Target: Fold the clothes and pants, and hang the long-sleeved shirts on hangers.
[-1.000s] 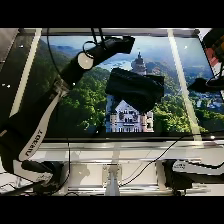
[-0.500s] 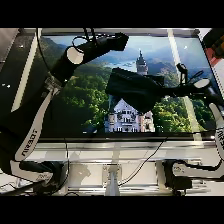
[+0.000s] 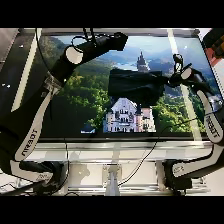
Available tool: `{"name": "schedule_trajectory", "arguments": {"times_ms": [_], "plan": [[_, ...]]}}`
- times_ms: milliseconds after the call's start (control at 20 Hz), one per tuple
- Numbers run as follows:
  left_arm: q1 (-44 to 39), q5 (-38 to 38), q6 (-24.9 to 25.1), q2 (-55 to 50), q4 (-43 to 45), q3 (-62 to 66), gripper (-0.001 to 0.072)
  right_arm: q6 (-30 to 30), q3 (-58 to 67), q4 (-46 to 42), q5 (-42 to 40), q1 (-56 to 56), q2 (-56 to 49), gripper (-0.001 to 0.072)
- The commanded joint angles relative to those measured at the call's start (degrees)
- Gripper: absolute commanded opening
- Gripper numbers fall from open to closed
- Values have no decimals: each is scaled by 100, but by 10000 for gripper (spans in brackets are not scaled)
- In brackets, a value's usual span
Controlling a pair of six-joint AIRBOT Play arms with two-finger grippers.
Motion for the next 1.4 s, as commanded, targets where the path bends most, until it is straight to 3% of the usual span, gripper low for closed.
{"name": "schedule_trajectory", "arguments": {"times_ms": [0, 200, 450, 700, 750, 850, 900, 1150, 1250, 1350], "plan": [[7, 2, 0, 2, 26, 2, 693, 525, 887, -162, 1108, -254, -662, 701], [7, 2, 0, 2, 26, 2, 693, 568, 1073, 927, 1307, -739, -1064, 689], [7, 4, 0, 2, 26, 2, 692, -289, 1073, 2382, 1733, -957, -1523, 688], [7, 4, 2, 4, 26, 2, 692, -1010, 1073, 3442, 2100, -634, -1921, 642], [7, 4, 2, 4, 26, 2, 693, -1049, 1078, 3567, 2079, -520, -1906, 496], [9, 4, 2, 15, 28, 2, 692, -1047, 1189, 3633, 2081, -323, -1904, 66], [22, 2, 2, 22, 26, 2, 692, -1045, 1281, 3639, 2083, -245, -1904, 29], [262, -76, 4, 258, 129, 2, 691, -1043, 1814, 3941, 2262, -216, -1602, 26], [439, -463, 2, 470, 601, 2, 666, -1032, 2015, 4197, 2334, -448, -1373, 27], [686, -1202, 2, 737, 1134, 2, 406, -918, 2129, 4452, 2455, -833, -1110, 26]]}}
